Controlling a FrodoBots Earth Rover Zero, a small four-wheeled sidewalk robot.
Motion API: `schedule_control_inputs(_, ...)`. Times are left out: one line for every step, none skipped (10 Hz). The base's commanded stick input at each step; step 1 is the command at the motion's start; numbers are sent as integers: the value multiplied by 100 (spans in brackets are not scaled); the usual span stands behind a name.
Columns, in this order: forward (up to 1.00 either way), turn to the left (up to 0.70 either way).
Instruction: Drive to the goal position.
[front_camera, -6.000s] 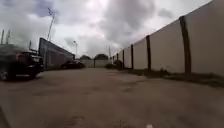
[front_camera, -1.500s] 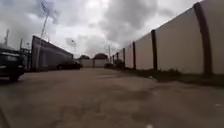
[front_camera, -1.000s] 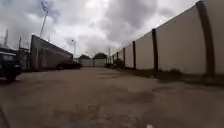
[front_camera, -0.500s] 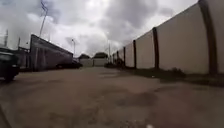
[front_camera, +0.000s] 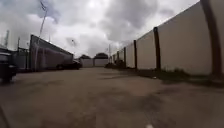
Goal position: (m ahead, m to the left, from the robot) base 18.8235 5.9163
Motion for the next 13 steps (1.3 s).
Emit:
schedule_control_inputs(30, 0)
schedule_control_inputs(30, 0)
schedule_control_inputs(30, 0)
schedule_control_inputs(30, 0)
schedule_control_inputs(30, 0)
schedule_control_inputs(30, 0)
schedule_control_inputs(30, 0)
schedule_control_inputs(30, 0)
schedule_control_inputs(30, 0)
schedule_control_inputs(30, 0)
schedule_control_inputs(30, 0)
schedule_control_inputs(30, 0)
schedule_control_inputs(30, 0)
